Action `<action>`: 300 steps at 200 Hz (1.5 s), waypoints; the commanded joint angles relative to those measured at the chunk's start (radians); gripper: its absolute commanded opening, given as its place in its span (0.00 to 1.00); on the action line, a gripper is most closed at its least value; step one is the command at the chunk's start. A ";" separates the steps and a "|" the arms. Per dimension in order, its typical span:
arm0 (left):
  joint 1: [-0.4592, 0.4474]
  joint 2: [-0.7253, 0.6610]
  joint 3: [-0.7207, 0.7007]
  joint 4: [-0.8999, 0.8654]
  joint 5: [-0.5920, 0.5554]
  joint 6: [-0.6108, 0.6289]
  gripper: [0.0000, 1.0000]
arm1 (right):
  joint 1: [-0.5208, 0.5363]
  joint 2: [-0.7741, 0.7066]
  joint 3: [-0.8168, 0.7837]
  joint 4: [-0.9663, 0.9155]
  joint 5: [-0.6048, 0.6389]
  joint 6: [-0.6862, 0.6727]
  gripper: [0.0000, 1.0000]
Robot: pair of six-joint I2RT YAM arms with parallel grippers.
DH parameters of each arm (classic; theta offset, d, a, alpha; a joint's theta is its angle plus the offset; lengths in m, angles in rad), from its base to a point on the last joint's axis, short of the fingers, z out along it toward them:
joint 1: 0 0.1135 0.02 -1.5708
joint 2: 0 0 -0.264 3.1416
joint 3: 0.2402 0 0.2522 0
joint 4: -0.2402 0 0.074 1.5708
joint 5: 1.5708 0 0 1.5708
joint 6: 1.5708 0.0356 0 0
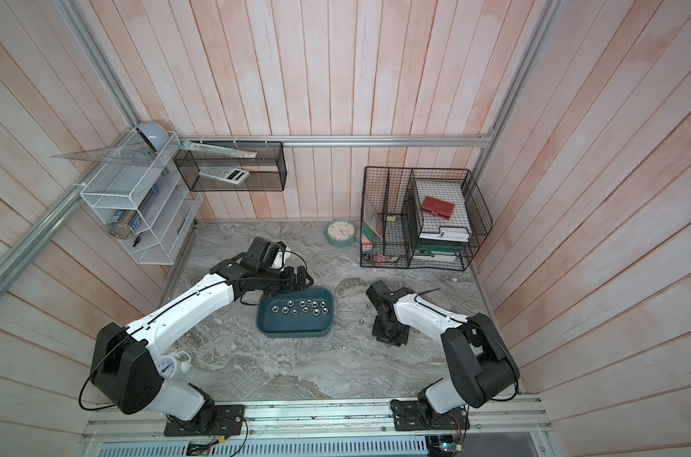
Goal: Put the nuts on the desktop into the storage box
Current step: Pick up the nut from the center of the board, then place the nut in the storage box.
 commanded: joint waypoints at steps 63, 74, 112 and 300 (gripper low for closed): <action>0.013 -0.060 -0.015 -0.022 -0.087 -0.013 1.00 | 0.130 0.044 0.342 -0.126 0.113 -0.088 0.22; 0.026 -0.079 -0.030 -0.024 -0.101 -0.022 1.00 | 0.153 0.071 0.392 -0.128 0.117 -0.100 0.22; 0.089 -0.166 -0.103 -0.044 -0.127 -0.057 1.00 | 0.248 0.187 0.537 -0.124 0.122 -0.139 0.22; 0.128 -0.534 -0.261 -0.276 -0.343 -0.130 1.00 | 0.432 0.697 1.023 -0.157 -0.051 -0.363 0.22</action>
